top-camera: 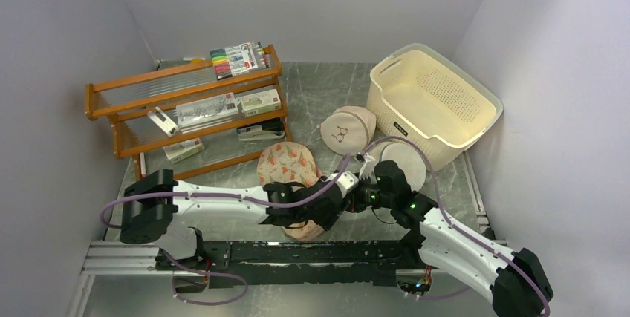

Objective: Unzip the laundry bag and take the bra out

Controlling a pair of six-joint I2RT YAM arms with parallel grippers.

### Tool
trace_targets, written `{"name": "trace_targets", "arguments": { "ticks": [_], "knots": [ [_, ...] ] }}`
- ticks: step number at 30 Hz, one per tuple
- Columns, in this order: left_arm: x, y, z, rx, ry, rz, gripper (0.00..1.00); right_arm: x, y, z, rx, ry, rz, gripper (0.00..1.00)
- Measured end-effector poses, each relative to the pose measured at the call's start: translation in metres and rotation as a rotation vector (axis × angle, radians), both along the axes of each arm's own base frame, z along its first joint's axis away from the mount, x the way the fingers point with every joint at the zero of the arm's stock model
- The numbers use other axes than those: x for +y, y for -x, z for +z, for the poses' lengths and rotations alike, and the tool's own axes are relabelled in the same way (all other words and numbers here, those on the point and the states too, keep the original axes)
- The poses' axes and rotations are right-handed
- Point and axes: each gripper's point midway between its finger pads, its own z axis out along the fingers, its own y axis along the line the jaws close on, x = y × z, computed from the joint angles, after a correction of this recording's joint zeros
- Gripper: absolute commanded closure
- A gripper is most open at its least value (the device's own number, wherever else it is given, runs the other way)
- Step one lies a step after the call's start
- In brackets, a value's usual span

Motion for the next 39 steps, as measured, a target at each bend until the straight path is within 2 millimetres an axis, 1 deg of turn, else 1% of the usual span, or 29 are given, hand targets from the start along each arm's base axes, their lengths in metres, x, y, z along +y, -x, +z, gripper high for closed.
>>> {"name": "trace_targets", "arguments": {
  "ticks": [3, 7, 14, 18, 20, 25, 28, 31, 34, 39],
  "knots": [
    [0.003, -0.007, -0.008, -0.053, -0.065, 0.046, 0.48, 0.001, 0.002, 0.001, 0.001, -0.007, 0.012, 1.0],
    [0.016, -0.013, -0.016, -0.119, -0.139, 0.1, 0.55, 0.0, 0.003, 0.003, -0.008, -0.009, 0.016, 1.0],
    [0.026, -0.021, -0.015, -0.154, -0.16, 0.17, 0.84, 0.0, 0.002, 0.006, -0.022, -0.016, 0.012, 1.0],
    [0.029, -0.019, -0.017, -0.146, -0.138, 0.169, 0.93, -0.004, 0.0, 0.001, -0.017, 0.018, -0.012, 1.0],
    [0.031, -0.016, -0.017, -0.137, -0.116, 0.16, 0.93, -0.006, -0.001, -0.001, -0.011, 0.039, -0.023, 1.0],
    [0.036, -0.012, -0.014, -0.127, -0.081, 0.142, 0.93, -0.007, -0.02, -0.002, -0.025, 0.093, -0.087, 1.0],
    [0.039, -0.011, -0.016, -0.124, -0.086, 0.132, 0.93, -0.005, -0.03, -0.012, -0.029, 0.131, -0.098, 1.0],
    [0.045, -0.009, -0.023, -0.12, -0.103, 0.126, 0.93, -0.001, -0.042, -0.031, -0.022, 0.193, -0.085, 1.0],
    [0.052, -0.008, -0.028, -0.119, -0.118, 0.126, 0.93, 0.003, -0.057, -0.038, -0.044, 0.239, -0.079, 1.0],
    [0.059, -0.01, -0.031, -0.12, -0.122, 0.154, 0.93, 0.012, -0.093, -0.037, -0.094, 0.25, -0.085, 1.0]
  ]
}}
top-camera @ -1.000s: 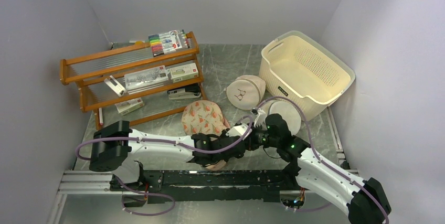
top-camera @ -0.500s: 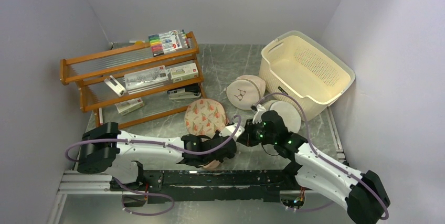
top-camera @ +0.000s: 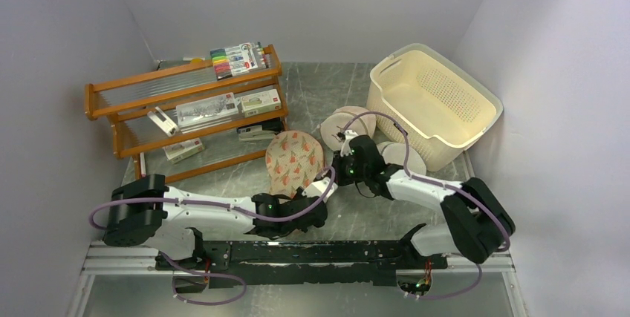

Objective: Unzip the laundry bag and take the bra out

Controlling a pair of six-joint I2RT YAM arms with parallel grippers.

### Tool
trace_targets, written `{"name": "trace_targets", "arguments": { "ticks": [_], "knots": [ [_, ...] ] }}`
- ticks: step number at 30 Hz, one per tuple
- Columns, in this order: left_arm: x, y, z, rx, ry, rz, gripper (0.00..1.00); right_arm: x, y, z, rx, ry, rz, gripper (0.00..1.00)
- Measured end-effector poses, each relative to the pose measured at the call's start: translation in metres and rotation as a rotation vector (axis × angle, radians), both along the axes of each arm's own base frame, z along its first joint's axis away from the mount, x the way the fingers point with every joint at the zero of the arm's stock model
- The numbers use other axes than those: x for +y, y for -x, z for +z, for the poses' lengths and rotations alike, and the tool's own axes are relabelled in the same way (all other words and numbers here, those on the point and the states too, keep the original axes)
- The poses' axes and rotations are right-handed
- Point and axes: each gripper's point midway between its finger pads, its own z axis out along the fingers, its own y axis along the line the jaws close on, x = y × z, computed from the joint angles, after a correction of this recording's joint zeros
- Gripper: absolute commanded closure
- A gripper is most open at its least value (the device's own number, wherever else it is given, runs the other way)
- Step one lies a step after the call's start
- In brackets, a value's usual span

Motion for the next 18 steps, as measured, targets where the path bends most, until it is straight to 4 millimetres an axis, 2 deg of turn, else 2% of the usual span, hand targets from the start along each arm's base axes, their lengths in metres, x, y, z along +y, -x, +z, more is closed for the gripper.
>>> {"name": "trace_targets", "arguments": {
  "ticks": [3, 9, 14, 18],
  "knots": [
    [0.007, 0.0, -0.007, 0.007, -0.011, 0.029, 0.93, 0.0, -0.009, -0.005, -0.005, 0.012, -0.004, 1.0],
    [0.026, -0.004, -0.015, 0.016, -0.032, 0.155, 0.92, -0.009, 0.004, 0.003, -0.031, -0.002, 0.011, 1.0],
    [0.033, 0.0, -0.019, 0.037, -0.052, 0.162, 0.68, -0.01, 0.03, 0.018, -0.037, -0.086, 0.075, 1.0],
    [0.036, 0.003, -0.01, 0.042, -0.06, 0.134, 0.3, -0.006, 0.041, 0.028, -0.036, -0.14, 0.106, 1.0]
  ]
}}
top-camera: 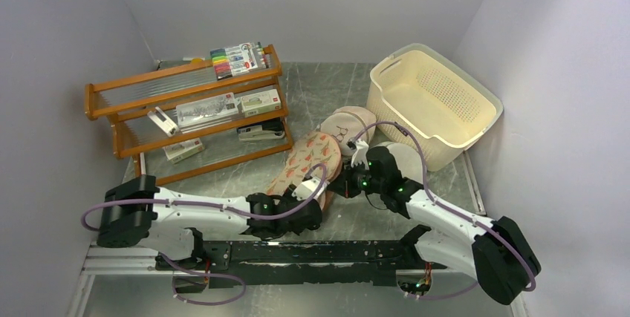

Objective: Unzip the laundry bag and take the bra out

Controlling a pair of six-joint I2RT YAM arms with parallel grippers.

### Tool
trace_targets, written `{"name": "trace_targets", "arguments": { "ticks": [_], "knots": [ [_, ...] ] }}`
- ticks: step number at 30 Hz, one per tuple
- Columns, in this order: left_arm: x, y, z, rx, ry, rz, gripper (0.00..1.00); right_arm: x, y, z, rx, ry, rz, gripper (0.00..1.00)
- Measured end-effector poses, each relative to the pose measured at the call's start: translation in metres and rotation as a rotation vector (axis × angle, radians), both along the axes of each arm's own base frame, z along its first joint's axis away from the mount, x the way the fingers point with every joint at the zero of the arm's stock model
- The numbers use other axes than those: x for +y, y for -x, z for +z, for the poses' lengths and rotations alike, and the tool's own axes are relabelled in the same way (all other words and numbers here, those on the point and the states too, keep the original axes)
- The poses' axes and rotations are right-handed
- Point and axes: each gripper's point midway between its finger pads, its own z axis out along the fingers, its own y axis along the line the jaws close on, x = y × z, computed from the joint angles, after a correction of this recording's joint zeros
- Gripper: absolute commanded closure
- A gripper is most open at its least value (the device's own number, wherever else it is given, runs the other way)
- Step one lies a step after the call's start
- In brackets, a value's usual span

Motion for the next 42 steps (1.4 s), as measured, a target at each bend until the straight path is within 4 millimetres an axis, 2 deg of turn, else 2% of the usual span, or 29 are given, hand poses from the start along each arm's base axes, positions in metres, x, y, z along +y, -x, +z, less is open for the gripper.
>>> {"name": "trace_targets", "arguments": {
  "ticks": [2, 9, 15, 19, 25, 28, 31, 36, 42],
  "knots": [
    [-0.005, 0.0, 0.012, -0.003, 0.019, -0.021, 0.23, 0.002, 0.002, 0.006, -0.003, -0.022, 0.005, 1.0],
    [-0.034, 0.0, 0.067, -0.036, 0.19, -0.084, 0.16, 0.004, 0.003, 0.011, 0.028, -0.054, -0.019, 1.0],
    [-0.056, -0.011, 0.081, -0.09, 0.192, -0.084, 0.14, 0.005, 0.004, 0.013, 0.042, -0.07, -0.031, 1.0],
    [-0.068, -0.026, 0.074, -0.132, 0.144, -0.048, 0.25, 0.005, 0.004, 0.016, 0.041, -0.079, -0.035, 1.0],
    [-0.061, -0.047, 0.046, -0.16, 0.045, 0.004, 0.36, 0.006, 0.005, 0.021, 0.035, -0.093, -0.036, 1.0],
    [-0.057, -0.055, 0.034, -0.163, 0.014, 0.026, 0.54, 0.006, 0.006, 0.025, 0.026, -0.103, -0.036, 1.0],
    [-0.053, -0.06, 0.024, -0.158, -0.014, 0.047, 0.66, 0.006, 0.006, 0.025, 0.028, -0.101, -0.037, 1.0],
    [-0.047, -0.059, 0.026, -0.158, -0.004, 0.052, 0.79, 0.003, 0.007, 0.017, 0.047, -0.077, -0.045, 1.0],
    [-0.022, -0.051, 0.034, -0.15, 0.027, 0.053, 0.89, -0.008, -0.002, 0.0, 0.062, -0.004, -0.124, 1.0]
  ]
}}
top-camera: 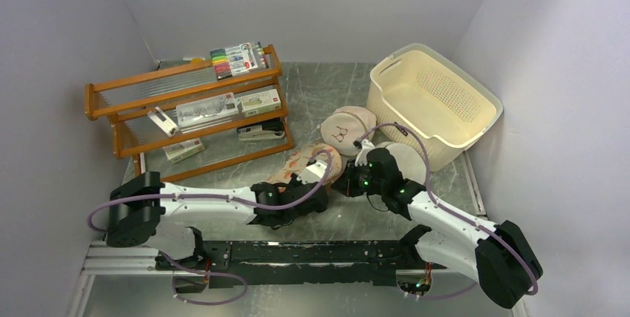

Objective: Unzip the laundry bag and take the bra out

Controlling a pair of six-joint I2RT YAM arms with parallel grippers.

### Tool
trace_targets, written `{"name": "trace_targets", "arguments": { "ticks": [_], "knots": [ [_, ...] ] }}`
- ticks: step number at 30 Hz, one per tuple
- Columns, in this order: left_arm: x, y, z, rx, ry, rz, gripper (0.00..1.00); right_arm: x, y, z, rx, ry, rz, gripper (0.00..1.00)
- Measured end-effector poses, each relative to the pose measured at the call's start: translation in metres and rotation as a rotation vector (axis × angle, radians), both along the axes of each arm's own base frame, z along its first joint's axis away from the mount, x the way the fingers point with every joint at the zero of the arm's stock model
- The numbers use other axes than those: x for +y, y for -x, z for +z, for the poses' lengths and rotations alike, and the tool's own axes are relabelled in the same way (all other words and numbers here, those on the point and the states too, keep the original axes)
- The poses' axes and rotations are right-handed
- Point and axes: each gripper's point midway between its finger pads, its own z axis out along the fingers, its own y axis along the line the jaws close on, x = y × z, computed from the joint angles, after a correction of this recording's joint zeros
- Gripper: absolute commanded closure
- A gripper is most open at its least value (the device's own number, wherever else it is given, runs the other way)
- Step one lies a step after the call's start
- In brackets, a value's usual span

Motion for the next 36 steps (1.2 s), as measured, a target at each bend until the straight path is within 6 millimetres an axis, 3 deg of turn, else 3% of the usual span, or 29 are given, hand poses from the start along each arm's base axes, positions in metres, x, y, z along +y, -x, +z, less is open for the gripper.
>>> {"name": "trace_targets", "arguments": {
  "ticks": [4, 10, 12, 17, 21, 25, 32, 36],
  "knots": [
    [0.019, 0.006, -0.009, 0.02, -0.003, 0.016, 0.93, -0.016, -0.02, -0.007, -0.001, 0.046, -0.102, 1.0],
    [0.035, 0.012, -0.022, 0.058, -0.003, 0.07, 0.89, -0.038, -0.042, -0.018, 0.015, 0.1, -0.163, 1.0],
    [0.038, 0.013, -0.021, 0.066, 0.005, 0.088, 0.79, -0.036, -0.04, -0.016, 0.002, 0.106, -0.123, 1.0],
    [0.042, 0.018, -0.017, 0.086, 0.007, 0.056, 0.41, -0.026, -0.029, -0.004, -0.033, 0.063, -0.009, 1.0],
    [0.03, 0.028, -0.007, 0.117, 0.043, -0.048, 0.25, -0.017, -0.017, 0.008, -0.058, -0.002, 0.05, 1.0],
    [0.011, 0.034, 0.013, 0.112, 0.125, -0.156, 0.16, -0.013, -0.007, 0.011, -0.051, -0.044, 0.072, 1.0],
    [-0.03, 0.02, 0.044, 0.051, 0.166, -0.18, 0.18, -0.009, 0.0, 0.015, -0.032, -0.094, 0.078, 1.0],
    [-0.049, 0.007, 0.039, 0.024, 0.139, -0.162, 0.26, -0.004, 0.006, 0.02, -0.039, -0.112, 0.1, 1.0]
  ]
}}
